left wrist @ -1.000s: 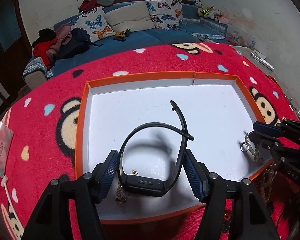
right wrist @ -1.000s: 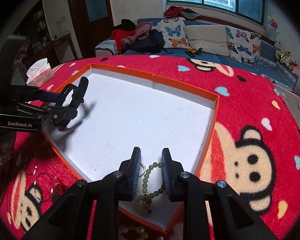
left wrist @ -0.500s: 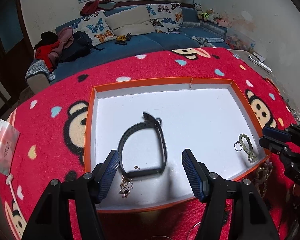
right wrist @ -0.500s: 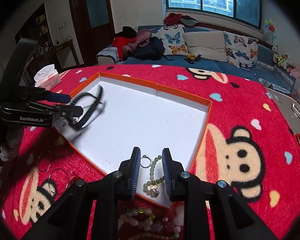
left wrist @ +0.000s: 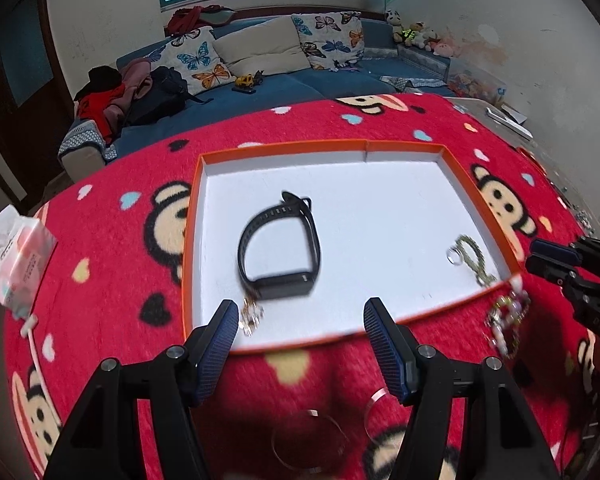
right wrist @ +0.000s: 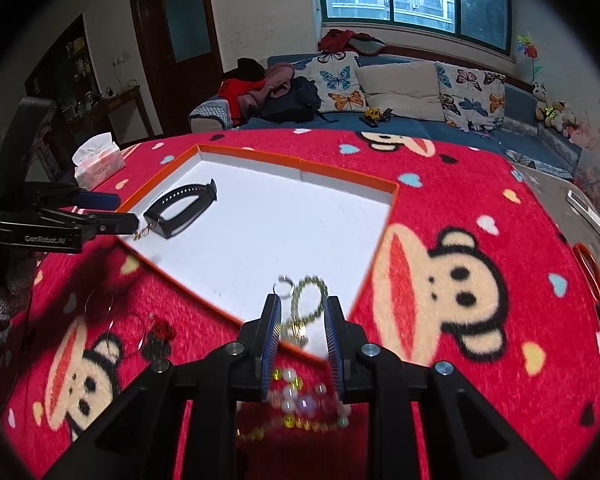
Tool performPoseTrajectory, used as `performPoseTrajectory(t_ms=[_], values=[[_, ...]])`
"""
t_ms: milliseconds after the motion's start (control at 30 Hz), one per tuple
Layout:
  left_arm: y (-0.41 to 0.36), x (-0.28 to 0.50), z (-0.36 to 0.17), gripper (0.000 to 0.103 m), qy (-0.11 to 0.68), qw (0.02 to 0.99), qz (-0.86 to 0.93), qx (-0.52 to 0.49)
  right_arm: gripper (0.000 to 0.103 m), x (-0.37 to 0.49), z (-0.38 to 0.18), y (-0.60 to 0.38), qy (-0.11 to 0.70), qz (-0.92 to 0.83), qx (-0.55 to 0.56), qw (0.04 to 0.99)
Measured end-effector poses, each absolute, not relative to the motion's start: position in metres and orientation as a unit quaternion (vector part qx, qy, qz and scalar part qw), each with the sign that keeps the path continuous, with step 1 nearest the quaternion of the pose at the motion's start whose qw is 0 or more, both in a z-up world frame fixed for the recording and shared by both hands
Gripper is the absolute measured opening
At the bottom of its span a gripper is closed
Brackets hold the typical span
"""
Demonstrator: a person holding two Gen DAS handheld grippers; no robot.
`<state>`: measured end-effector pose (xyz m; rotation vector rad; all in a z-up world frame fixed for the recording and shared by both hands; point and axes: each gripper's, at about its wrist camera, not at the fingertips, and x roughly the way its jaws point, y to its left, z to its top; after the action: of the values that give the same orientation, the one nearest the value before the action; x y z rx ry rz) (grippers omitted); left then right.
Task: Organize jewelry
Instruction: 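Withdraw both grippers, moving the left toward the silver hoop earrings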
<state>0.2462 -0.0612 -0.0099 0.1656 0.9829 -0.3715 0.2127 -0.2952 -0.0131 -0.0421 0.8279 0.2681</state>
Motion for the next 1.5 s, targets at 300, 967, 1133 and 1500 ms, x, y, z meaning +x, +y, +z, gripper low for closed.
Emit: performPoseTrajectory(t_ms=[300,967,1133,1500], values=[[-0.058,0.196,-0.017,0.069,0.468,0.861,-0.186,0.069,0.025,0.181,-0.025,-0.304,0.419,0.125,-0.020,0.899],[-0.085,0.148,-0.040,0.069,0.470,0.840,-0.257,0.092,0.025,0.155,-0.039,-0.299,0.422,0.138,-0.022,0.896],[-0.097,0.162,-0.051,0.069,0.476,0.833,-0.263,0.098,0.025,0.156,-0.042,-0.302,0.423,0.136,-0.013,0.896],[-0.101,0.176,-0.069,0.069,0.482,0.831,-0.258,0.107,0.025,0.159,-0.047,-0.306,0.427,0.138,0.002,0.893]])
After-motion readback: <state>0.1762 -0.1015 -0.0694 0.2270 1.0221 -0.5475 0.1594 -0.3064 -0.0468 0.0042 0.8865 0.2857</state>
